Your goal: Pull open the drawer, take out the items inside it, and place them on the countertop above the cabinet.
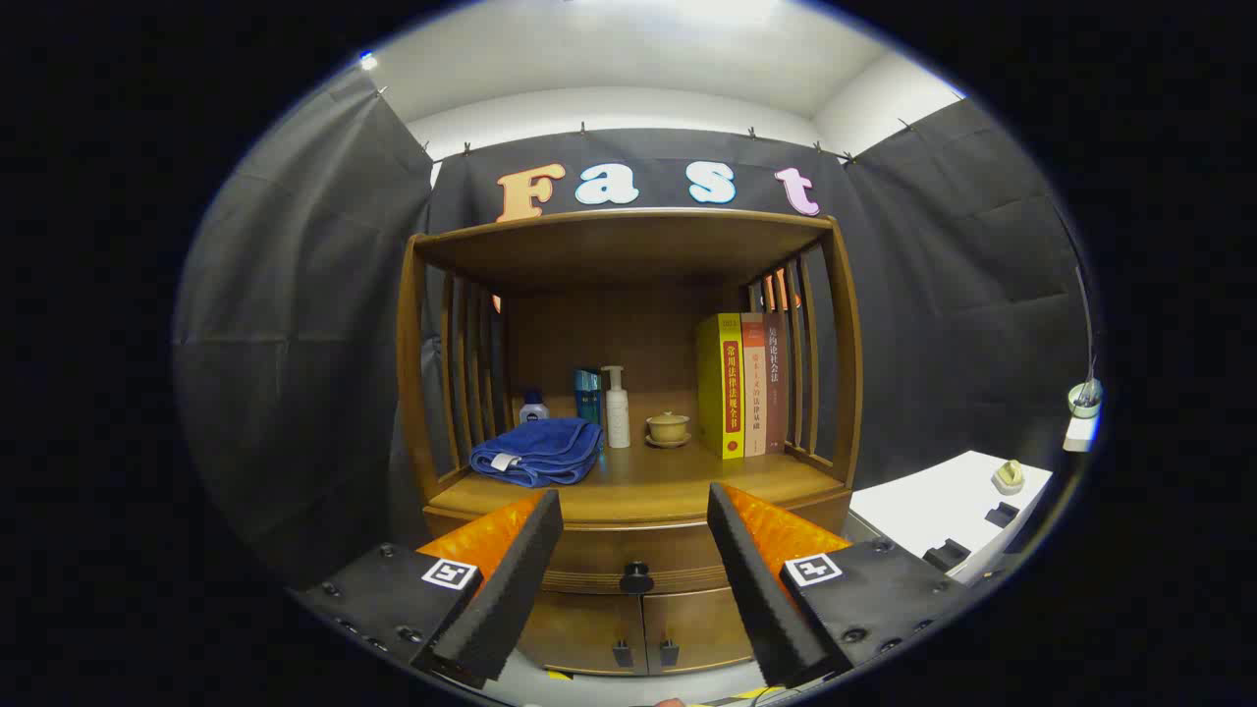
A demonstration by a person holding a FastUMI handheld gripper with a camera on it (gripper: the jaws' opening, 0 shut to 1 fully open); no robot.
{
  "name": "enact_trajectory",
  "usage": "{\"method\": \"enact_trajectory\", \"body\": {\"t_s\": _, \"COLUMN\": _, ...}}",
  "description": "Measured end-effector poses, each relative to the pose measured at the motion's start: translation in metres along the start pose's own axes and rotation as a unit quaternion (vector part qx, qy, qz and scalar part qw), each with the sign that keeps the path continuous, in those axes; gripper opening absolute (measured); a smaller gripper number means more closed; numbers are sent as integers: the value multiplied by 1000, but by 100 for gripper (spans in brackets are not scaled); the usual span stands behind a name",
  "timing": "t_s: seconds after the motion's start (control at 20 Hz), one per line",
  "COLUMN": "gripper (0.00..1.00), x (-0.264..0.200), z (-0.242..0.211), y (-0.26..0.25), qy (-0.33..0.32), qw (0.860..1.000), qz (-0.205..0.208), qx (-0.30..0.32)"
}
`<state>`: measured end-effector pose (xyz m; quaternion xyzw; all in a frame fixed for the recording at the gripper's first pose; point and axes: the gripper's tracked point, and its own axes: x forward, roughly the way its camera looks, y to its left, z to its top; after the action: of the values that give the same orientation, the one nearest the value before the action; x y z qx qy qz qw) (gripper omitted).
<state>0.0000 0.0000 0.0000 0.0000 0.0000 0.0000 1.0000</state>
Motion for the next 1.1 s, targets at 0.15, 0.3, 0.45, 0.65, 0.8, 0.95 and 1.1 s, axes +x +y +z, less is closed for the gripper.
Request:
{"method": "enact_trajectory", "body": {"t_s": 0.15, "gripper": 98, "x": 1, "z": 1, "y": -2, "qy": 0, "qw": 1000, "qz": -4, "qx": -8}}
{"method": "enact_trajectory", "body": {"t_s": 0.3, "gripper": 98, "x": 3, "z": -2, "y": -1, "qy": 4, "qw": 1000, "qz": -4, "qx": -8}}
{"method": "enact_trajectory", "body": {"t_s": 0.45, "gripper": 98, "x": 3, "z": -1, "y": -3, "qy": 3, "qw": 1000, "qz": -5, "qx": -4}}
{"method": "enact_trajectory", "body": {"t_s": 0.65, "gripper": 98, "x": 4, "z": -1, "y": -1, "qy": 3, "qw": 1000, "qz": -5, "qx": -6}}
{"method": "enact_trajectory", "body": {"t_s": 0.8, "gripper": 98, "x": 3, "z": 1, "y": -1, "qy": 2, "qw": 1000, "qz": -4, "qx": -8}}
{"method": "enact_trajectory", "body": {"t_s": 0.95, "gripper": 98, "x": 6, "z": -1, "y": 1, "qy": 4, "qw": 1000, "qz": -2, "qx": -10}}
{"method": "enact_trajectory", "body": {"t_s": 1.1, "gripper": 98, "x": 6, "z": -3, "y": 1, "qy": 5, "qw": 1000, "qz": -1, "qx": -13}}
